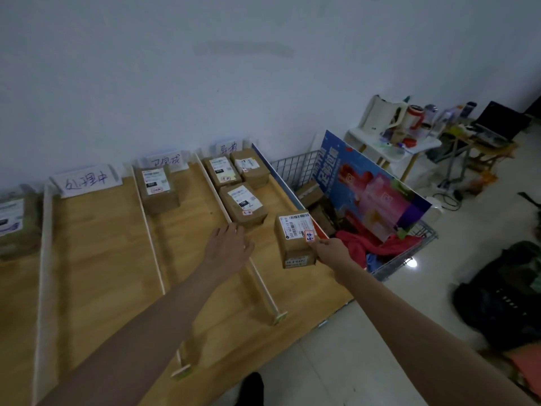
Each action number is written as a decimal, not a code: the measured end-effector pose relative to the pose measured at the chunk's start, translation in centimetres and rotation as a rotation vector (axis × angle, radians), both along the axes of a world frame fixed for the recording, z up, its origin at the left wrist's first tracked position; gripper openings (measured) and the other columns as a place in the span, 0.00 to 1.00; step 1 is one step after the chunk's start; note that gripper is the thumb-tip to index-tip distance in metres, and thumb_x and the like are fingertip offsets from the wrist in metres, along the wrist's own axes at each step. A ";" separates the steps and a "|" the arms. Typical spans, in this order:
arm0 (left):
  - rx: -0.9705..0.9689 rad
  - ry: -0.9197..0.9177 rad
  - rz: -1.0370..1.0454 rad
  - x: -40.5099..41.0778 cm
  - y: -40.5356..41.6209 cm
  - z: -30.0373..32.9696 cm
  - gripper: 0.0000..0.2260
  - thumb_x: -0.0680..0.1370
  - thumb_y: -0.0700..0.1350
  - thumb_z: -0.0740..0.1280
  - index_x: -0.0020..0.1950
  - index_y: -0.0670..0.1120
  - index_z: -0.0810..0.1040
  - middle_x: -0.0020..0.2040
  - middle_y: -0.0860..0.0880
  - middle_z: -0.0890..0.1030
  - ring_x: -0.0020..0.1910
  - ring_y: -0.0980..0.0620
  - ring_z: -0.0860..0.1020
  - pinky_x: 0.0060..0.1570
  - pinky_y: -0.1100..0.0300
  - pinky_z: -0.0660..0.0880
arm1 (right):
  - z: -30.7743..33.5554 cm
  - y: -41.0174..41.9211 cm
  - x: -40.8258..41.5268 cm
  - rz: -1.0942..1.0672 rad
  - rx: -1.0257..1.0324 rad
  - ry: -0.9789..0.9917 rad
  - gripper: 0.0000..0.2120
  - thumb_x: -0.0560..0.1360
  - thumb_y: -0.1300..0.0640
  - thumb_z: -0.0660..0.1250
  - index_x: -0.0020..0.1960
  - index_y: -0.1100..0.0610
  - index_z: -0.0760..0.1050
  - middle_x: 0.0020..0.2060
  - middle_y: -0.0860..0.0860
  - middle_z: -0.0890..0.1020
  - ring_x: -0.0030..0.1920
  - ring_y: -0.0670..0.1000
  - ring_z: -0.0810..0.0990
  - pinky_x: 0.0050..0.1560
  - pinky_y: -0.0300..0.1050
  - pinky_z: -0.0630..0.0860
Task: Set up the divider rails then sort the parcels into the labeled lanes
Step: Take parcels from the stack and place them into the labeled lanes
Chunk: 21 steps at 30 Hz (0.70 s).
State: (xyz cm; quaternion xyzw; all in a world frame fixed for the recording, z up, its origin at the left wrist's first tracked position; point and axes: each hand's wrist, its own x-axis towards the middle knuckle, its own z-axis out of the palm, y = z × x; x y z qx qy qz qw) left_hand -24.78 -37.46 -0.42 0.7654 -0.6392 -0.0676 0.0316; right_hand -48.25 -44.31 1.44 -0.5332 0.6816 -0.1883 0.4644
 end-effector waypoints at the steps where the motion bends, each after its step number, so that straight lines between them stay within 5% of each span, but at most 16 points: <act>1: 0.010 0.017 0.003 -0.1 -1.1 -0.4 0.21 0.82 0.57 0.53 0.66 0.46 0.74 0.64 0.47 0.76 0.64 0.47 0.73 0.64 0.53 0.66 | -0.2 -1.3 -0.1 0.001 -0.003 0.015 0.15 0.81 0.56 0.65 0.59 0.67 0.78 0.42 0.53 0.80 0.38 0.47 0.77 0.30 0.34 0.72; 4: 0.045 0.035 0.023 0.1 -4.2 -1.2 0.22 0.82 0.58 0.52 0.66 0.46 0.73 0.64 0.47 0.75 0.65 0.48 0.72 0.63 0.53 0.67 | -0.7 -4.9 -0.1 0.012 -0.008 0.040 0.14 0.81 0.56 0.65 0.60 0.65 0.78 0.39 0.50 0.79 0.37 0.45 0.76 0.25 0.31 0.69; 12: 0.117 0.020 0.089 1.2 -9.0 -2.8 0.22 0.83 0.58 0.52 0.69 0.45 0.71 0.66 0.47 0.74 0.66 0.47 0.71 0.64 0.52 0.68 | -3.3 -12.2 1.5 0.075 0.033 0.048 0.18 0.80 0.52 0.64 0.64 0.63 0.78 0.56 0.57 0.81 0.52 0.53 0.80 0.42 0.42 0.76; 17: 0.128 0.005 0.167 2.3 -11.4 -4.0 0.23 0.83 0.58 0.52 0.70 0.46 0.70 0.66 0.47 0.74 0.65 0.47 0.72 0.63 0.53 0.69 | -4.8 -16.8 3.1 0.153 0.057 0.058 0.18 0.81 0.50 0.63 0.62 0.62 0.77 0.53 0.55 0.81 0.49 0.51 0.79 0.36 0.39 0.73; 21: 0.153 -0.002 0.242 2.8 -13.7 -4.6 0.23 0.83 0.58 0.51 0.70 0.46 0.69 0.66 0.47 0.74 0.65 0.47 0.72 0.64 0.52 0.68 | -6.6 -21.8 4.9 0.201 0.059 0.023 0.18 0.81 0.51 0.63 0.63 0.64 0.77 0.51 0.55 0.82 0.50 0.52 0.81 0.45 0.44 0.79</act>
